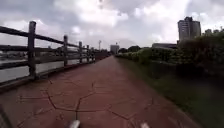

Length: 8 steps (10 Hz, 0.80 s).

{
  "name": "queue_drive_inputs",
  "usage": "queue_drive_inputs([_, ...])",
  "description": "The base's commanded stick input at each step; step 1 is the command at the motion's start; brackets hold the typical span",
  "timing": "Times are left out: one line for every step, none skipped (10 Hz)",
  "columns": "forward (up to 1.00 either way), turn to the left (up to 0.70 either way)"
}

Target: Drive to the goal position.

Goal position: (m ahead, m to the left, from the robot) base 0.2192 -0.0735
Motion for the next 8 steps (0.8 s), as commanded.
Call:
queue_drive_inputs([0.7, 0.01])
queue_drive_inputs([0.7, 0.01])
queue_drive_inputs([0.7, 0.02])
queue_drive_inputs([0.7, 0.02])
queue_drive_inputs([0.7, 0.02])
queue_drive_inputs([0.7, 0.02])
queue_drive_inputs([0.7, 0.02])
queue_drive_inputs([0.7, 0.02])
